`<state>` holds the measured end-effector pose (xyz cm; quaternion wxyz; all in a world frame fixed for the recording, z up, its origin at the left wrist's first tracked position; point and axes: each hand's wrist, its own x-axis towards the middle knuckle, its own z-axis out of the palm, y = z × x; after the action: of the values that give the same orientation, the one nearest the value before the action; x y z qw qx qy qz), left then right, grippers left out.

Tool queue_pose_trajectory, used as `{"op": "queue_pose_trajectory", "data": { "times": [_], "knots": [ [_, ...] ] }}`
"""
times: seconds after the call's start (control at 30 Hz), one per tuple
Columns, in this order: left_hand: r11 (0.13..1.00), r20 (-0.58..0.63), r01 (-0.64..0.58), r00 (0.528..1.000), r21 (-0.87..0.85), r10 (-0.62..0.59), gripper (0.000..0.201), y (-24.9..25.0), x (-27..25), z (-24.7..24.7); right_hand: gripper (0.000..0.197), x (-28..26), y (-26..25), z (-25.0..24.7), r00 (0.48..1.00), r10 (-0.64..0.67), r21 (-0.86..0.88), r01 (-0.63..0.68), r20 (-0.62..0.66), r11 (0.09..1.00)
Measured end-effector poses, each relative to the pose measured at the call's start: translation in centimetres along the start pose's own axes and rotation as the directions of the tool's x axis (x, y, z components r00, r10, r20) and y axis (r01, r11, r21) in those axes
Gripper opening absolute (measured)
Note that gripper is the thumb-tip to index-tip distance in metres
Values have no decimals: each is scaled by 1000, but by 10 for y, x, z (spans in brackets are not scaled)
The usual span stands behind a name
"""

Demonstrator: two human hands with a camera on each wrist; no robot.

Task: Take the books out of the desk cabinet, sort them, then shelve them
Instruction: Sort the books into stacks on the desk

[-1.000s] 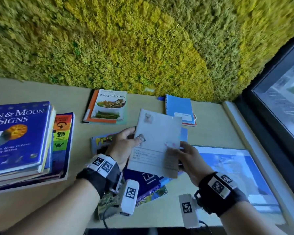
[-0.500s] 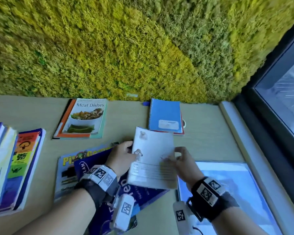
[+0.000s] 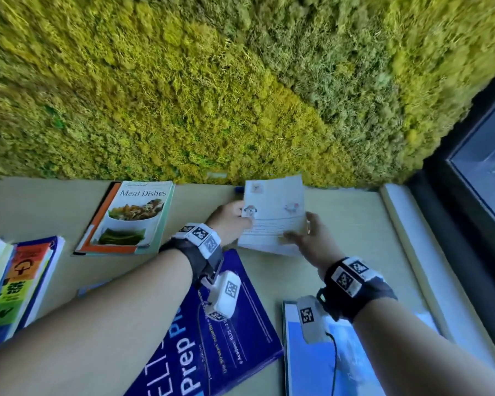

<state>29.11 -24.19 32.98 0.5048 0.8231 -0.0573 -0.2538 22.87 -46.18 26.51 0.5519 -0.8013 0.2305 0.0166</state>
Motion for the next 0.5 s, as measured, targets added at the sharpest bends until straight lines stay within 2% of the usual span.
{"op": "queue_pose_trajectory", "data": {
  "times": [0.07, 0.1, 0.2, 0.3, 0.4, 0.5],
  "knots": [
    [987, 54, 38, 997, 157, -47, 70, -3, -5, 6, 100, 4, 20, 7, 999, 14, -78, -11, 45, 997],
    [976, 55, 50, 996, 212, -64, 72, -6, -8, 9, 98, -5, 14, 8, 999, 10, -106, -4, 51, 994],
    [968, 41, 40, 998, 246, -52, 71, -17, -15, 11, 82, -17, 5, 5, 1000, 18, -130, -15, 23, 991],
    [973, 23, -2, 1000, 232, -3, 63, -21, -30, 2, 78, -33, -9, -2, 997, -16, -166, 4, -74, 986],
    [968, -16, 14, 1000, 251, -10, 60, -36, -53, -19, 57, -62, -22, 0, 984, -153, -223, 129, -95, 966],
    [932, -97, 110, 992, 345, -81, 71, -72, -78, -50, 27, -100, -28, 15, 982, -188, -178, 191, 32, 965]
  ]
}}
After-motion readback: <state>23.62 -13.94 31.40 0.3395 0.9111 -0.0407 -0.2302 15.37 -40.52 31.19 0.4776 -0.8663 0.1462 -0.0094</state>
